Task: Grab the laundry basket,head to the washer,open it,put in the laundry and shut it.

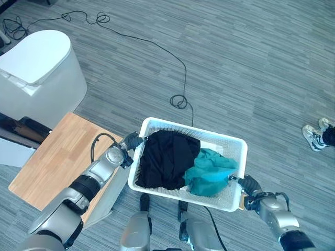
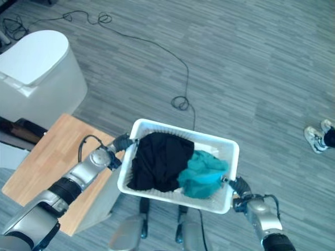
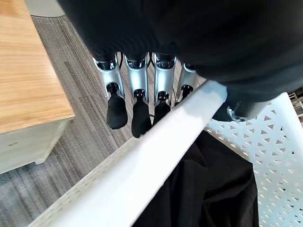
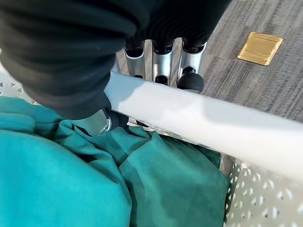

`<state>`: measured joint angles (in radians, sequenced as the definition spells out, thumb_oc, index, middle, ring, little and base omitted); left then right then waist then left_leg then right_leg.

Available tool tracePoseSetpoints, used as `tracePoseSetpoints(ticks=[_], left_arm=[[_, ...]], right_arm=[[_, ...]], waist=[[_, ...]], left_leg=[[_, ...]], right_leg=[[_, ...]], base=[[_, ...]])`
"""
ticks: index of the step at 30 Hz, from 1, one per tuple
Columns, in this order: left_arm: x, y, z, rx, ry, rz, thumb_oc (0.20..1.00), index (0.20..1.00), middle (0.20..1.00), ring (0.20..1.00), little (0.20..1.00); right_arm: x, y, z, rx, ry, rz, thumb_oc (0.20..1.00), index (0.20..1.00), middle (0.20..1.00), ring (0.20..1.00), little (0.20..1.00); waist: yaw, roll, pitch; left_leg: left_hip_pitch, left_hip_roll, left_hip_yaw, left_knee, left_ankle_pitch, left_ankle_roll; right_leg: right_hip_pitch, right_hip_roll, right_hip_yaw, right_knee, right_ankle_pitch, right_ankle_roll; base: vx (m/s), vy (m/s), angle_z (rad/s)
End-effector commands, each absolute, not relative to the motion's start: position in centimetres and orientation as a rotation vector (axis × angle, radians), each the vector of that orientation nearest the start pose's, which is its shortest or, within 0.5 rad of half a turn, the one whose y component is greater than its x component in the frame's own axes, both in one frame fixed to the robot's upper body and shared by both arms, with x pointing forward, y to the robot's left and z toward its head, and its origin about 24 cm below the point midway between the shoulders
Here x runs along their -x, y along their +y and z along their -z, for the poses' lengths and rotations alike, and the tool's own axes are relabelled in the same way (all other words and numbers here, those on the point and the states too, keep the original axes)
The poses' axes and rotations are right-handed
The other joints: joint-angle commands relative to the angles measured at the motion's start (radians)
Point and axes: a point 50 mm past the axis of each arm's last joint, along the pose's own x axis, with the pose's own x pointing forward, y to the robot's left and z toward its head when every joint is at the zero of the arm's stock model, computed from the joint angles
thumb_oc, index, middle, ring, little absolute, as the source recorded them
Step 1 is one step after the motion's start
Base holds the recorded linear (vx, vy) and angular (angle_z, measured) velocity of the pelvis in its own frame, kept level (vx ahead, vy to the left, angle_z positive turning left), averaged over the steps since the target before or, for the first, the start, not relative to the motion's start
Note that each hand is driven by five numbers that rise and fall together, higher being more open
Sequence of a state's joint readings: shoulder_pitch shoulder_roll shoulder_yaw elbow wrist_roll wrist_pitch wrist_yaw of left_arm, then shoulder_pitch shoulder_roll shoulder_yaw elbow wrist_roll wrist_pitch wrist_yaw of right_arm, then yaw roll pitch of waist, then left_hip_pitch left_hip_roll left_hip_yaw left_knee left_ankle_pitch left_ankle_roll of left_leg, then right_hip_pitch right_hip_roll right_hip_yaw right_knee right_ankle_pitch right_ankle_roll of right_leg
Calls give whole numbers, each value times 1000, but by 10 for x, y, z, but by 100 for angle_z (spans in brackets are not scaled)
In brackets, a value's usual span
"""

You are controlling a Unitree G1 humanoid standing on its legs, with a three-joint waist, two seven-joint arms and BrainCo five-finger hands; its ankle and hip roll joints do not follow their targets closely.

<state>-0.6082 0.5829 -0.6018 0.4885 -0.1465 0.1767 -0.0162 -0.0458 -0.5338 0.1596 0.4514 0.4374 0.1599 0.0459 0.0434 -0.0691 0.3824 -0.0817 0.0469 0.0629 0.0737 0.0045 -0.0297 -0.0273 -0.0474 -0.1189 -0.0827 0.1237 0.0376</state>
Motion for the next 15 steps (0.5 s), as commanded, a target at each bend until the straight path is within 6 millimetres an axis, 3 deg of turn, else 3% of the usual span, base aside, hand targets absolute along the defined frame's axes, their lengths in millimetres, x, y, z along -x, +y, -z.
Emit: tracePoseSetpoints(ticks=[1,6,7,8,9,10,11,12,13,14,15], left_arm=[[-361,180,-102,-658,61,226,200,200,200,200,200],[-365,178,-108,-679,49,222,200,200,200,200,200],[-365,178,-108,-682,49,222,200,200,200,200,200],[-365,179,-108,-683,53,214,200,200,200,200,200],[-365,179,-109,-683,52,214,200,200,200,200,200],[-364,183,-106,-676,63,200,200,200,200,200,200],[-363,185,-103,-673,73,196,200,200,200,200,200],[-363,185,-103,-673,73,196,200,200,200,200,200],[-363,187,-102,-669,85,186,200,200,200,200,200],[-362,193,-100,-669,98,167,200,200,200,200,200],[-362,196,-99,-673,102,160,200,200,200,200,200]], right_arm=[[-230,-304,6,149,494,87,200,200,200,200,200],[-224,-315,2,159,491,121,200,200,200,200,200],[-222,-316,2,157,494,125,200,200,200,200,200],[-216,-319,0,161,497,127,200,200,200,200,200],[-216,-319,0,161,497,127,200,200,200,200,200],[-216,-318,-1,162,498,113,200,200,200,200,200],[-216,-319,-1,165,499,115,200,200,200,200,200],[-216,-319,-1,165,499,115,200,200,200,200,200],[-215,-320,-1,162,501,121,200,200,200,200,200],[-217,-316,-2,145,491,120,200,200,200,200,200],[-219,-314,-2,138,484,114,200,200,200,200,200]], waist=[[18,25,-37],[16,20,-24],[16,18,-22],[24,20,-9],[23,19,-12],[30,21,-3],[31,15,-3],[28,17,-5],[33,18,0],[56,25,6],[66,28,0]], left_leg=[[-53,12,-27,121,-51,-1],[-87,57,-40,232,-30,-27],[-99,67,-44,272,-12,-29],[-152,86,-82,432,29,-25],[-157,85,-83,429,34,-25],[-195,71,-120,562,45,-5],[-222,64,-123,606,76,0],[-229,66,-127,613,75,-1],[-250,54,-127,610,81,4],[-313,-31,-114,505,32,6],[-334,-51,-105,417,39,4]], right_leg=[[2,20,-52,145,-212,17],[29,50,-53,143,-230,-5],[39,57,-50,144,-234,-12],[69,87,-31,143,-242,-31],[66,86,-33,142,-239,-31],[83,97,-19,147,-245,-43],[87,93,-24,146,-245,-47],[85,96,-26,146,-245,-47],[91,96,-27,146,-250,-50],[115,107,-12,148,-272,-43],[118,118,-9,145,-280,-39]], base=[[29,-151,-1],[39,-176,1],[79,-219,10],[74,-218,14],[117,-244,13],[72,-138,1],[77,-134,-35],[44,-72,-42],[181,-18,-36],[248,-19,-1],[330,9,14]])
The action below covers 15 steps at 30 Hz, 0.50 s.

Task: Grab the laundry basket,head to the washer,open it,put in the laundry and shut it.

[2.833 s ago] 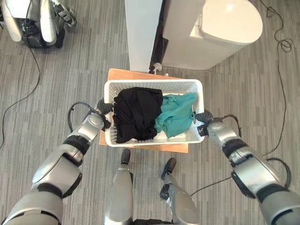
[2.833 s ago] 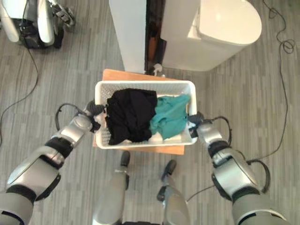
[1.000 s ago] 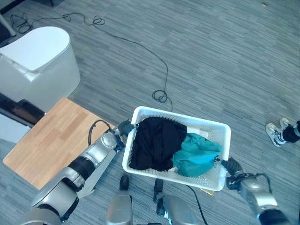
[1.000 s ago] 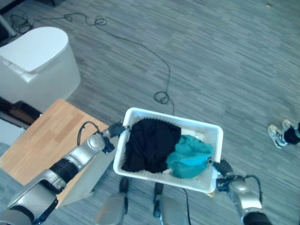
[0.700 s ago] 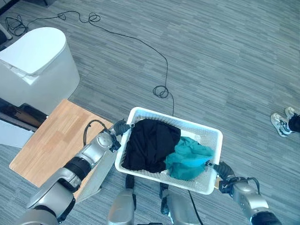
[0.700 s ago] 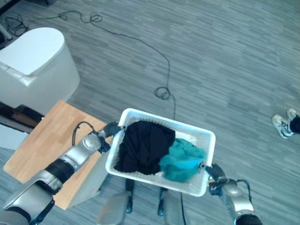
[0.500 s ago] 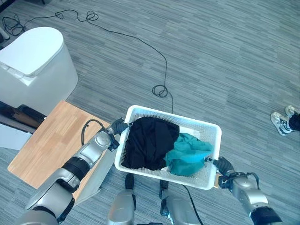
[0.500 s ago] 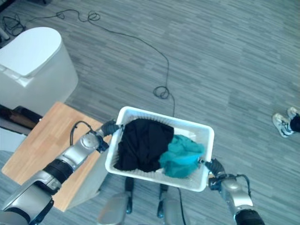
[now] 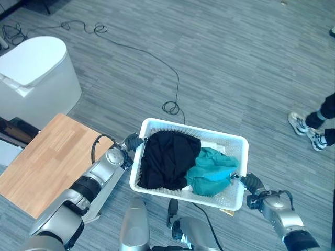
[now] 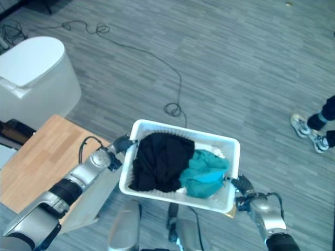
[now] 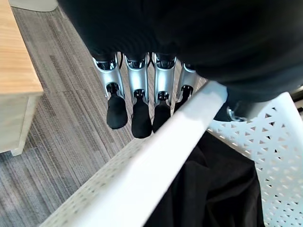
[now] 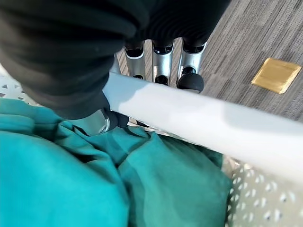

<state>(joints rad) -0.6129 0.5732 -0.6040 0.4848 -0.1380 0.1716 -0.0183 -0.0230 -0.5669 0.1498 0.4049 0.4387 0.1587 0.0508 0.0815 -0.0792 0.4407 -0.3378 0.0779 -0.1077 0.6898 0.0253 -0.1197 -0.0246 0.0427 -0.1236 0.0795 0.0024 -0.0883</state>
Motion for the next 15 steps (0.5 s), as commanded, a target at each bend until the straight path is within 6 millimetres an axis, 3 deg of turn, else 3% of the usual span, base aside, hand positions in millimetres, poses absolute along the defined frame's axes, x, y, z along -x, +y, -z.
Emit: tracePoseSetpoints(ticks=[1,2,3,5,7,8,9,10,12,13,14,15], left_arm=[[-362,198,-98,-679,108,155,200,200,200,200,200],[-362,199,-98,-679,108,155,200,200,200,200,200],[-362,200,-98,-682,110,150,200,200,200,200,200],[-362,211,-100,-692,118,118,200,200,200,200,200],[-362,213,-102,-692,111,112,200,200,200,200,200],[-360,225,-105,-694,113,75,200,200,200,200,200],[-358,229,-105,-703,113,69,200,200,200,200,200],[-357,229,-105,-703,114,68,200,200,200,200,200],[-350,243,-104,-705,123,48,200,200,200,200,200],[-347,248,-101,-711,131,39,200,200,200,200,200],[-347,248,-101,-711,131,38,200,200,200,200,200],[-342,254,-99,-716,140,23,200,200,200,200,200]], right_arm=[[-221,-310,-2,132,477,104,200,200,200,200,200],[-221,-310,-1,131,477,104,200,200,200,200,200],[-224,-307,-2,130,465,93,200,200,200,200,200],[-238,-291,-5,111,424,46,200,200,200,200,200],[-243,-286,-6,105,411,34,200,200,200,200,200],[-248,-271,-2,79,411,-9,200,200,200,200,200],[-250,-264,0,71,411,-25,200,200,200,200,200],[-250,-264,0,71,411,-25,200,200,200,200,200],[-253,-243,7,38,421,-89,200,200,200,200,200],[-254,-235,10,28,423,-113,200,200,200,200,200],[-254,-235,10,28,423,-113,200,200,200,200,200],[-256,-226,14,27,432,-138,200,200,200,200,200]], waist=[[43,46,-63],[47,39,-61],[61,52,-64],[113,37,-68],[125,29,-72],[147,11,-109],[155,-12,-121],[158,-10,-124],[182,-79,-156],[193,-104,-165],[196,-102,-169],[200,-113,-183]], left_leg=[[-94,-84,80,-293,52,86],[-85,-87,86,-306,57,87],[-108,-83,94,-384,104,74],[-127,-89,151,-559,154,69],[-133,-87,181,-572,159,71],[-81,-77,225,-604,151,106],[-62,-91,218,-603,155,123],[-64,-86,219,-605,158,122],[-38,-114,231,-551,110,158],[-28,-126,251,-538,84,174],[-31,-119,253,-539,86,173],[10,-124,269,-536,40,196]], right_leg=[[128,44,3,-18,-173,88],[129,38,7,-16,-175,89],[145,63,13,-16,-187,87],[203,94,56,-7,-235,82],[224,101,69,-6,-251,79],[254,114,87,1,-272,83],[265,106,96,17,-285,85],[262,109,99,16,-281,84],[269,86,108,102,-240,135],[260,71,104,170,-153,190],[256,75,109,167,-147,189],[197,44,76,324,-39,294]], base=[[181,2,-7],[238,-1,-26],[248,-6,-62],[476,-4,-53],[399,15,-67],[490,41,-67],[478,41,-54],[487,30,-65],[582,49,-77],[361,46,-53],[434,82,-77],[414,87,-79]])
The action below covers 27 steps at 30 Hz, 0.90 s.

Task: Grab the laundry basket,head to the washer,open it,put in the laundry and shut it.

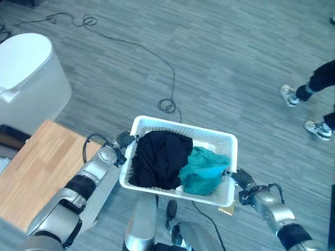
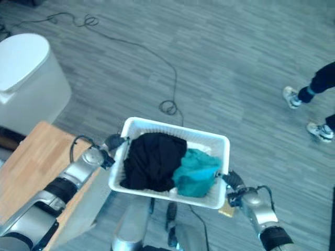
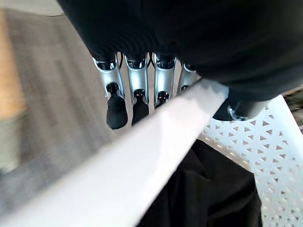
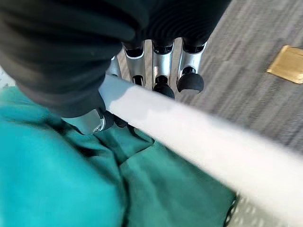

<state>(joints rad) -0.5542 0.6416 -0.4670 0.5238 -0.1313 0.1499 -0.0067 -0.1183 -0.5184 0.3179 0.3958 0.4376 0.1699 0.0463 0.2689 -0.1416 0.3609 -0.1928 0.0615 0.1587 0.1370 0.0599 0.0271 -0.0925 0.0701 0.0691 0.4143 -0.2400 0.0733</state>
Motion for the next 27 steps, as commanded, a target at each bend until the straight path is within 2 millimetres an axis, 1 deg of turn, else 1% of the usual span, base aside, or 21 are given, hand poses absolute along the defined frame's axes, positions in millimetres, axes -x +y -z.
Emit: tracePoseSetpoints(ticks=[1,2,3,6,7,8,10,11,12,13,14,16,17,18,20,21,22,23,25,26,27], left_arm=[[-342,256,-99,-720,143,18,200,200,200,200,200],[-340,258,-98,-722,147,10,200,200,200,200,200],[-340,259,-99,-720,142,3,200,200,200,200,200],[-342,258,-102,-709,131,-17,200,200,200,200,200],[-343,257,-103,-702,129,-20,200,200,200,200,200],[-346,251,-103,-691,118,-6,200,200,200,200,200],[-349,244,-103,-694,113,17,200,200,200,200,200],[-350,242,-104,-697,111,21,200,200,200,200,200],[-350,241,-104,-697,111,22,200,200,200,200,200],[-352,239,-104,-701,109,24,200,200,200,200,200],[-352,239,-103,-698,110,24,200,200,200,200,200],[-352,238,-103,-697,107,22,200,200,200,200,200],[-352,240,-102,-694,104,11,200,200,200,200,200],[-352,241,-102,-694,108,7,200,200,200,200,200],[-353,239,-102,-694,105,16,200,200,200,200,200],[-352,239,-102,-694,106,16,200,200,200,200,200],[-351,237,-95,-670,119,18,200,200,200,200,200],[-350,237,-91,-657,129,18,200,200,200,200,200],[-349,239,-90,-647,139,8,200,200,200,200,200],[-349,240,-90,-648,139,7,200,200,200,200,200],[-351,236,-97,-647,117,16,200,200,200,200,200]], right_arm=[[-257,-222,15,26,436,-147,200,200,200,200,200],[-259,-220,14,31,432,-158,200,200,200,200,200],[-260,-220,11,38,420,-158,200,200,200,200,200],[-264,-218,6,55,398,-162,200,200,200,200,200],[-267,-219,3,57,384,-156,200,200,200,200,200],[-265,-226,1,66,379,-132,200,200,200,200,200],[-263,-237,-1,75,380,-96,200,200,200,200,200],[-262,-240,-2,76,378,-87,200,200,200,200,200],[-262,-240,-2,76,379,-86,200,200,200,200,200],[-262,-242,-1,74,382,-79,200,200,200,200,200],[-261,-246,-2,72,382,-70,200,200,200,200,200],[-261,-245,-2,68,383,-71,200,200,200,200,200],[-261,-242,0,63,390,-80,200,200,200,200,200],[-260,-241,1,63,394,-85,200,200,200,200,200],[-255,-243,3,67,412,-94,200,200,200,200,200],[-255,-243,4,67,412,-94,200,200,200,200,200],[-249,-248,7,69,430,-92,200,200,200,200,200],[-246,-248,9,63,443,-93,200,200,200,200,200],[-246,-249,9,54,445,-89,200,200,200,200,200],[-246,-249,9,54,445,-90,200,200,200,200,200],[-247,-251,7,50,436,-78,200,200,200,200,200]], waist=[[6,-50,-103],[-7,-39,-102],[-19,-28,-92],[-49,13,-80],[-66,31,-70],[-98,59,-57],[-136,69,-51],[-148,67,-53],[-150,70,-52],[-162,71,-50],[-181,82,-44],[-189,84,-40],[-200,94,-30],[-206,90,-29],[-221,61,-48],[-222,63,-46],[-247,52,-83],[-249,62,-98],[-239,54,-100],[-244,50,-102],[-223,29,-86]], left_leg=[[-108,-112,2,23,-20,63],[-81,-101,-4,26,-37,70],[-58,-99,-12,31,-54,77],[2,-86,-33,17,-76,94],[41,-81,-43,7,-88,91],[94,-83,-79,2,-107,68],[138,-91,-112,20,-153,39],[148,-97,-122,23,-168,25],[151,-94,-127,25,-173,24],[167,-97,-142,32,-198,15],[215,-94,-176,30,-240,4],[234,-96,-190,29,-253,1],[280,-90,-210,29,-290,-4],[297,-92,-219,29,-303,-6],[338,-98,-236,24,-336,-15],[341,-97,-237,25,-338,-15],[391,-34,-259,68,-335,-40],[375,6,-267,148,-294,-50],[283,73,-243,404,-126,-63],[276,68,-247,404,-121,-63],[168,109,-229,633,-63,-26]], right_leg=[[238,-3,-137,82,268,181],[205,-7,-156,160,324,189],[171,-16,-173,231,333,189],[65,-28,-205,335,310,189],[6,-68,-225,330,278,169],[-58,-143,-287,241,208,111],[-90,-203,-324,64,154,71],[-104,-230,-319,-40,173,66],[-95,-227,-324,-47,173,66],[-110,-252,-300,-140,202,74],[-150,-292,-238,-272,263,95],[-174,-309,-214,-312,288,104],[-201,-323,-206,-367,330,120],[-209,-327,-206,-365,337,124],[-174,-323,-194,-341,356,130],[-171,-322,-196,-340,355,130],[-174,-287,-190,-271,358,118],[-151,-252,-201,-248,330,97],[-83,-213,-244,-247,289,44],[-85,-218,-247,-251,293,44],[-23,-173,-258,-268,255,-11]], base=[[567,97,-63],[421,68,-23],[370,88,-1],[233,95,12],[550,78,31],[591,-10,32],[519,-137,65],[284,-131,86],[268,-137,110],[468,-195,107],[457,-193,99],[431,-172,77],[542,-223,75],[575,-251,65],[357,-172,69],[627,-373,47],[691,-441,10],[794,-591,5],[315,-364,32],[301,-468,19],[174,-314,-3]])
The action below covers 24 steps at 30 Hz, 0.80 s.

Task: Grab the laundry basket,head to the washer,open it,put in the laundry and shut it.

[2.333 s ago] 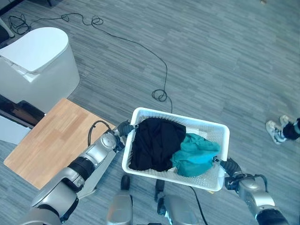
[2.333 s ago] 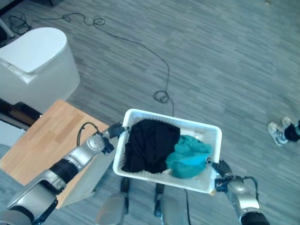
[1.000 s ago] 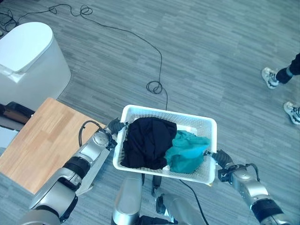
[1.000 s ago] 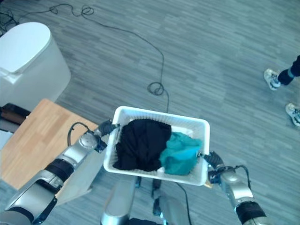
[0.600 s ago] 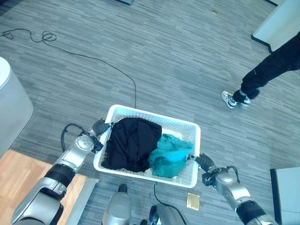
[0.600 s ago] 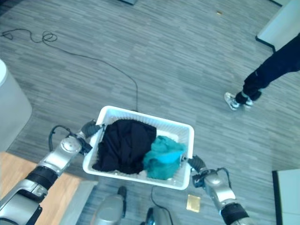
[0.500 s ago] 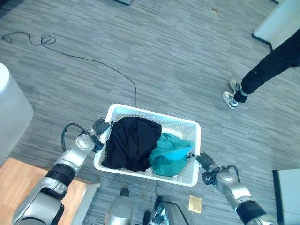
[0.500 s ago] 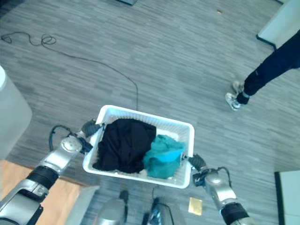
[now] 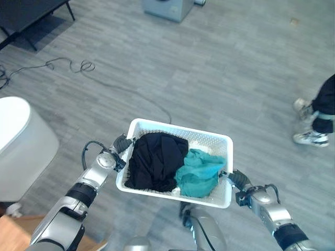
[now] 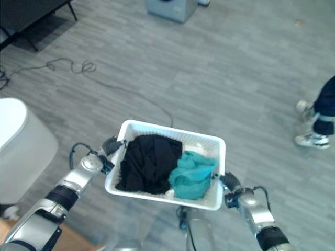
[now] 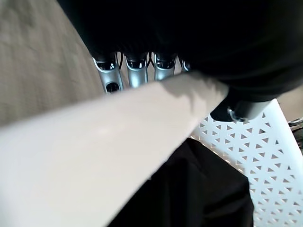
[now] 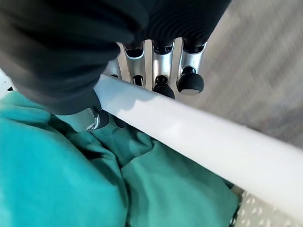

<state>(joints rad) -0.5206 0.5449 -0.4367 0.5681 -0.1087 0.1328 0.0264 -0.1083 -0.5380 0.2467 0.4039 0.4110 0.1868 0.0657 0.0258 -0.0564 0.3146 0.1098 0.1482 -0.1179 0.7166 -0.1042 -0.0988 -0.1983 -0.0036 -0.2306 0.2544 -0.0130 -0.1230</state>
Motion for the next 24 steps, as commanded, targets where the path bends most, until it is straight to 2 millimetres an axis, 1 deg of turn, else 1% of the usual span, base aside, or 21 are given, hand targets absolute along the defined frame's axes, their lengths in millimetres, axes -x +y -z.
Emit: tracePoseSetpoints(ticks=[1,2,4,6,7,8,9,10,12,13,14,15,16,17,18,19,20,21,22,23,24], left_arm=[[-351,236,-97,-647,117,16,200,200,200,200,200],[-355,230,-104,-647,88,25,200,200,200,200,200],[-362,215,-112,-645,54,59,200,200,200,200,200],[-365,210,-115,-650,44,74,200,200,200,200,200],[-365,208,-115,-657,38,82,200,200,200,200,200],[-366,206,-115,-661,40,91,200,200,200,200,200],[-368,205,-117,-669,36,94,200,200,200,200,200],[-369,205,-118,-680,36,94,200,200,200,200,200],[-372,207,-120,-691,42,89,200,200,200,200,200],[-372,210,-122,-694,43,83,200,200,200,200,200],[-371,214,-123,-707,46,80,200,200,200,200,200],[-371,214,-123,-707,46,80,200,200,200,200,200],[-371,214,-124,-707,40,82,200,200,200,200,200],[-370,218,-124,-719,45,75,200,200,200,200,200],[-368,223,-123,-717,53,68,200,200,200,200,200],[-367,225,-122,-723,59,65,200,200,200,200,200],[-364,228,-119,-716,65,63,200,200,200,200,200],[-363,228,-117,-711,68,63,200,200,200,200,200],[-363,228,-117,-711,69,62,200,200,200,200,200],[-360,231,-117,-693,65,48,200,200,200,200,200],[-358,228,-118,-677,55,60,200,200,200,200,200]], right_arm=[[-247,-251,7,50,436,-78,200,200,200,200,200],[-247,-255,2,60,417,-59,200,200,200,200,200],[-248,-259,-1,72,409,-38,200,200,200,200,200],[-248,-259,-4,73,397,-36,200,200,200,200,200],[-249,-257,-4,73,392,-42,200,200,200,200,200],[-251,-256,-4,72,387,-47,200,200,200,200,200],[-252,-255,-5,76,384,-49,200,200,200,200,200],[-255,-254,-6,80,377,-54,200,200,200,200,200],[-262,-250,-7,72,365,-53,200,200,200,200,200],[-269,-242,-8,58,351,-66,200,200,200,200,200],[-270,-236,-5,45,358,-75,200,200,200,200,200],[-270,-236,-5,45,358,-75,200,200,200,200,200],[-270,-233,-4,37,360,-81,200,200,200,200,200],[-270,-230,-2,27,358,-85,200,200,200,200,200],[-270,-227,0,25,365,-89,200,200,200,200,200],[-271,-224,4,19,378,-86,200,200,200,200,200],[-272,-220,8,14,392,-80,200,200,200,200,200],[-272,-218,10,10,399,-80,200,200,200,200,200],[-272,-218,10,11,399,-80,200,200,200,200,200],[-275,-214,11,23,403,-88,200,200,200,200,200],[-273,-217,12,24,413,-82,200,200,200,200,200]], waist=[[18,-57,-41],[38,-68,-15],[56,-76,6],[79,-74,15],[98,-73,18],[114,-65,15],[128,-56,10],[145,-56,7],[171,-58,8],[190,-63,8],[196,-69,-16],[196,-69,-16],[205,-75,-29],[212,-86,-40],[218,-95,-51],[218,-106,-55],[203,-104,-41],[193,-90,-39],[194,-91,-38],[179,-55,-34],[160,-43,-25]], left_leg=[[-137,21,46,53,102,100],[-225,61,71,169,117,118],[-341,65,102,139,97,117],[-392,31,135,-31,88,102],[-412,13,151,-175,98,90],[-424,9,150,-304,122,76],[-437,11,135,-419,180,59],[-427,7,116,-551,211,49],[-452,-3,78,-664,229,35],[-481,-7,69,-669,238,28],[-473,-5,81,-633,246,34],[-473,-6,81,-632,246,34],[-485,-18,84,-587,251,40],[-478,-33,87,-557,241,51],[-465,-52,94,-533,217,69],[-447,-70,111,-510,187,92],[-392,-84,142,-488,134,126],[-366,-76,156,-490,118,137],[-366,-77,158,-488,117,138],[-294,-63,180,-509,82,158],[-236,-78,186,-527,56,163]], right_leg=[[82,-101,41,-109,28,186],[132,-51,45,-113,-14,148],[185,-37,28,-125,-50,141],[224,-26,21,-138,-75,148],[241,-22,15,-144,-88,160],[255,-12,11,-147,-102,168],[269,0,9,-151,-110,175],[300,4,5,-153,-135,180],[338,12,4,-148,-174,181],[380,17,18,-141,-206,180],[405,16,34,-121,-239,187],[405,16,34,-121,-239,187],[413,7,42,-96,-246,192],[410,-11,49,-45,-241,208],[394,-34,58,25,-203,233],[364,-60,64,117,-122,267],[298,-95,71,304,16,310],[265,-104,52,365,65,316],[263,-106,54,369,63,317],[177,-165,-14,443,110,325],[112,-214,-61,396,80,307]], base=[[376,-606,-9],[278,-389,-12],[346,-295,14],[364,-35,33],[388,27,19],[415,54,6],[468,58,-17],[481,57,-10],[565,68,-7],[859,215,-19],[687,202,-35],[563,219,-43],[407,187,-41],[554,277,-25],[516,293,-25],[568,385,-46],[541,379,-54],[379,278,-50],[369,233,-9],[507,234,-1],[514,228,-14]])
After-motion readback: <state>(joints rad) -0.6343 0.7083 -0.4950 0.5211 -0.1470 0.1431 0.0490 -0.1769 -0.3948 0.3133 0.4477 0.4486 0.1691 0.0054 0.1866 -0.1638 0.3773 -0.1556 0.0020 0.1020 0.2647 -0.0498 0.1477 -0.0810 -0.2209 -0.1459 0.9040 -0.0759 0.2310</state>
